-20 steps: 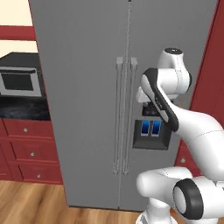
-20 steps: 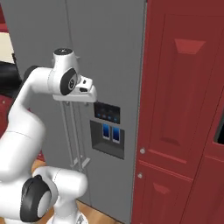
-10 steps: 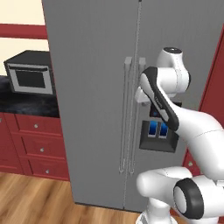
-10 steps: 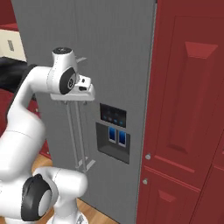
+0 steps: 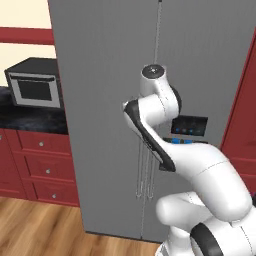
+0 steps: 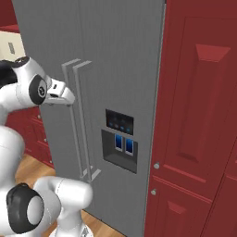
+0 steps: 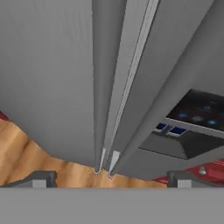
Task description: Retrieve the sausage and cheese from the fridge and place them on the cutting board on the counter.
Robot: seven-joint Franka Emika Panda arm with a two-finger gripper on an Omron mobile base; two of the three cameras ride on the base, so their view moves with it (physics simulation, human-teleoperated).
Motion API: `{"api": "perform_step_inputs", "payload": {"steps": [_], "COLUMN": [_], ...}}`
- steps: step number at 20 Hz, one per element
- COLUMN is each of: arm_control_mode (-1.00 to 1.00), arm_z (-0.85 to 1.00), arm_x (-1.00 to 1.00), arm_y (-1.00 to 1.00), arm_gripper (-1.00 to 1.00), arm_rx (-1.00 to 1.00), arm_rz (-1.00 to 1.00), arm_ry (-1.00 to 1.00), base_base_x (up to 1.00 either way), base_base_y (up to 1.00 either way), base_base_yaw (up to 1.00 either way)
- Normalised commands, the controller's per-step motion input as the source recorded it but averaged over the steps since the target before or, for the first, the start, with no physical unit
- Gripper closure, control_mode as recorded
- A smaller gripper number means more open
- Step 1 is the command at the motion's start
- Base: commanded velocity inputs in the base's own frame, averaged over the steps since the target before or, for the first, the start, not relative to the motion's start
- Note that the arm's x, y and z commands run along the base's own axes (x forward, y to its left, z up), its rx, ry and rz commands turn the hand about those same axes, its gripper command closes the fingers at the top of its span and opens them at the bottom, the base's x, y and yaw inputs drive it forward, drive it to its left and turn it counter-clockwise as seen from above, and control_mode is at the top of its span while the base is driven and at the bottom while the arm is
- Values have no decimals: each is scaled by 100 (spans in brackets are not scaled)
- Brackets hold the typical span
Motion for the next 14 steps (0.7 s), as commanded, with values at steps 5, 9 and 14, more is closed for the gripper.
{"api": "perform_step_inputs", "payload": {"steps": [5,9,14], "arm_control_mode": [-100,-100,-100], "arm_z": [-24,-2,-2], "arm_x": [66,75,75], "arm_y": [34,8,1], "arm_gripper": [-100,-100,-100], "arm_rx": [-3,0,0], "arm_rz": [-36,-25,-19], "arm_ry": [-6,1,0], "base_base_x": [0,0,0], "base_base_y": [0,0,0], "base_base_yaw": [0,0,0]}}
